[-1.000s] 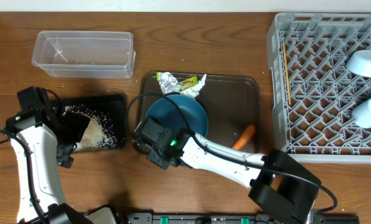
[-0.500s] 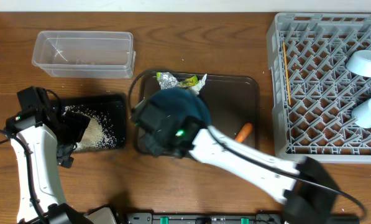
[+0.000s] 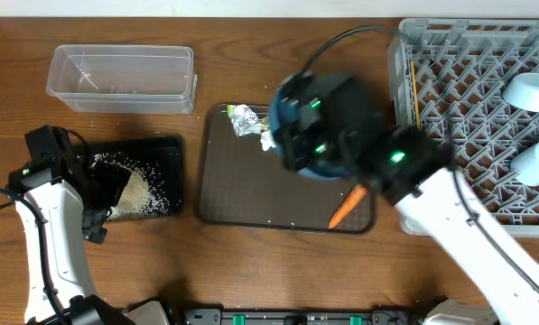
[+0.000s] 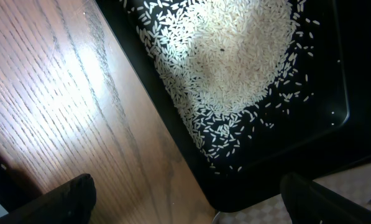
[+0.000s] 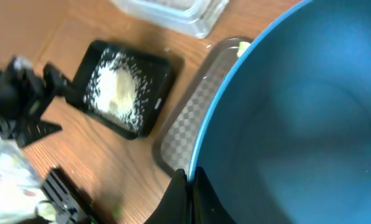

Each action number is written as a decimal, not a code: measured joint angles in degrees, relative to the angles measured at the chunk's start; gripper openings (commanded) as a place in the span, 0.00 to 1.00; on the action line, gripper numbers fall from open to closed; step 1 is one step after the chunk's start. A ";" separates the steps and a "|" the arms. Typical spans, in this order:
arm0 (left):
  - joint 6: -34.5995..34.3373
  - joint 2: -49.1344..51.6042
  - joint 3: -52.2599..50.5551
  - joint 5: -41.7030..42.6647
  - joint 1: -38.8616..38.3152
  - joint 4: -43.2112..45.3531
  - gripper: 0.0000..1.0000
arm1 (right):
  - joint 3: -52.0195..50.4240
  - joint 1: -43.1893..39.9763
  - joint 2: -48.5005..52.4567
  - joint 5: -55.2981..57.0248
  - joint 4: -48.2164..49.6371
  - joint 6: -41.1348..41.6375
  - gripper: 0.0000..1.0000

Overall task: Sort waste into correct bins and load items into the dishwasher rack
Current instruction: 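Lift the teal bowl and carry it right to the dish rack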

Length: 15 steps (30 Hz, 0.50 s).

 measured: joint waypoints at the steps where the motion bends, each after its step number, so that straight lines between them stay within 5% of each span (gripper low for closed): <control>1: 0.00 0.00 0.00 0.00 0.00 0.00 0.98 | 0.00 -1.99 0.00 -1.53 -0.37 0.00 0.01; 15: 0.00 0.00 0.00 0.00 0.00 0.00 0.98 | 0.00 -31.04 0.00 -17.40 -1.55 -1.70 0.01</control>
